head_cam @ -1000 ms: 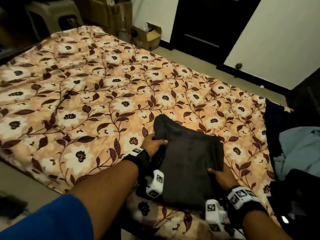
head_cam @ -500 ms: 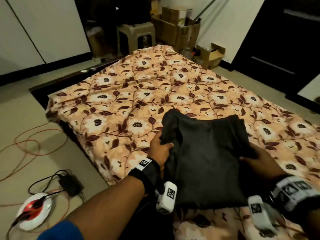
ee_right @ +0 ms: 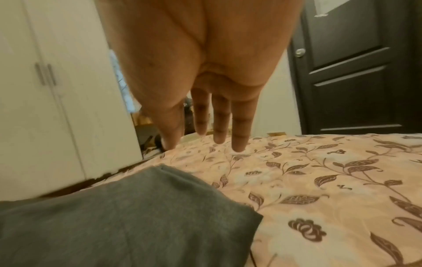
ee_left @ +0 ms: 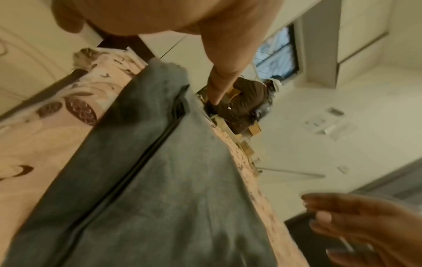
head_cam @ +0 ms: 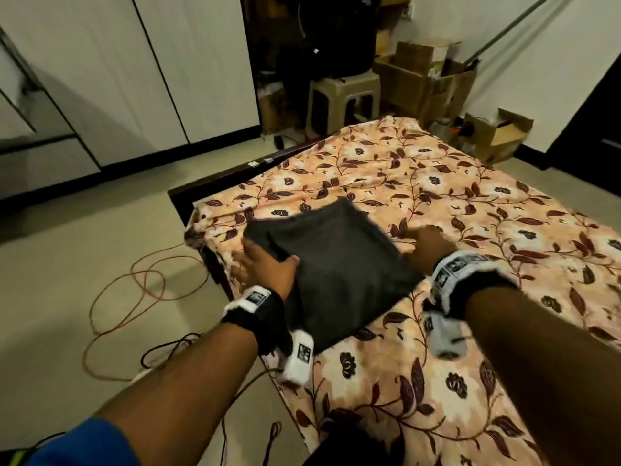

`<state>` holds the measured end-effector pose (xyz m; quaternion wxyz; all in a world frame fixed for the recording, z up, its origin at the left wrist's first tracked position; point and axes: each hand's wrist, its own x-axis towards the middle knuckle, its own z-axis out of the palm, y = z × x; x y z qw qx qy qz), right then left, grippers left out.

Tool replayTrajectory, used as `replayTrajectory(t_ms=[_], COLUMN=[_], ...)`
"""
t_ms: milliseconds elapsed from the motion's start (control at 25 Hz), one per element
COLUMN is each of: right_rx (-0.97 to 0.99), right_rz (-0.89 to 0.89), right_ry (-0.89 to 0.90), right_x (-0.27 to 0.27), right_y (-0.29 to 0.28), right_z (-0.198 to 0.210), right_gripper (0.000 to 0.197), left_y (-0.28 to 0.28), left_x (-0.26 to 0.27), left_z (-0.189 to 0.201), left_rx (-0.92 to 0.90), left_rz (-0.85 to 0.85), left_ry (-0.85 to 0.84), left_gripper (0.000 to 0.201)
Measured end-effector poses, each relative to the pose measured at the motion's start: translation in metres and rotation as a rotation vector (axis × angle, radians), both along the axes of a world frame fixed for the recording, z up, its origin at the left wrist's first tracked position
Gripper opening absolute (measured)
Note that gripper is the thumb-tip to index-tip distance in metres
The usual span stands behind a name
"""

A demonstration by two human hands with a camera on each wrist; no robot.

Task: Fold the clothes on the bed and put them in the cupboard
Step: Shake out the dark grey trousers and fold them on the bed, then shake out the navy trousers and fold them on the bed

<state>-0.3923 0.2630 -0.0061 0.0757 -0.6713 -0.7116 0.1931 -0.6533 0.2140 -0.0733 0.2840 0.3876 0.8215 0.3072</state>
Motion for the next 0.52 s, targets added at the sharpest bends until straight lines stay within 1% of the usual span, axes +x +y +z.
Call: replayTrajectory(t_ms=[40,80,120,160,200,280,320,400,440,480,520], right_rx=[-0.093,-0.167,-0.244,-0.305,-0.338,-0.381,-0.401,-0.413,-0.413,-0.412,-0.406], right_rz=[0.169,0.302,0.38,0.413,0.42,0.381,0.358,0.314,0.279,0.22,0.152], right_ry=[-0.083,-0.118,-0.122,-0.139,-0.178,-0.235,-0.221,-0.172,-0.143,-0.109,-0.074], right_x=[-0.012,-0.023,-0.031,-0.036,-0.038,-0.032,-0.024,-0.009,0.001,0.017,0.036], right_y=[-0.011,-0.025,-0.04,-0.052,-0.064,-0.079,-0.085,-0.095,-0.1,-0.111,-0.123], right_z=[-0.024,-0.049,-0.072,-0.095,-0.112,-0.129,-0.131,-0.126,-0.123,-0.12,-0.117], right_gripper=[0.046,0.046,0.049,0.054,0.061,0.071,0.074,0.076,0.075,0.074,0.072], left_y=[-0.007,-0.013,-0.021,-0.029,-0.037,-0.044,-0.047,-0.04,-0.034,-0.03,-0.03], left_x=[0.01,0.024,0.038,0.051,0.061,0.069,0.071,0.071,0.074,0.086,0.104], left_z=[-0.008,-0.022,-0.036,-0.054,-0.073,-0.1,-0.103,-0.093,-0.083,-0.073,-0.06], left_rx=[-0.041,-0.027,-0.05,-0.139,-0.256,-0.393,-0.428,-0.499,-0.511,-0.473,-0.385], left_rz=[-0.156,-0.385,-0.614,-0.786,-0.88,-0.914,-0.909,-0.881,-0.876,-0.886,-0.907], left_ry=[0.27,0.431,0.461,0.429,0.406,0.461,0.483,0.526,0.572,0.632,0.673], left_gripper=[0.094,0.083,0.077,0.075,0.078,0.082,0.083,0.085,0.085,0.082,0.079])
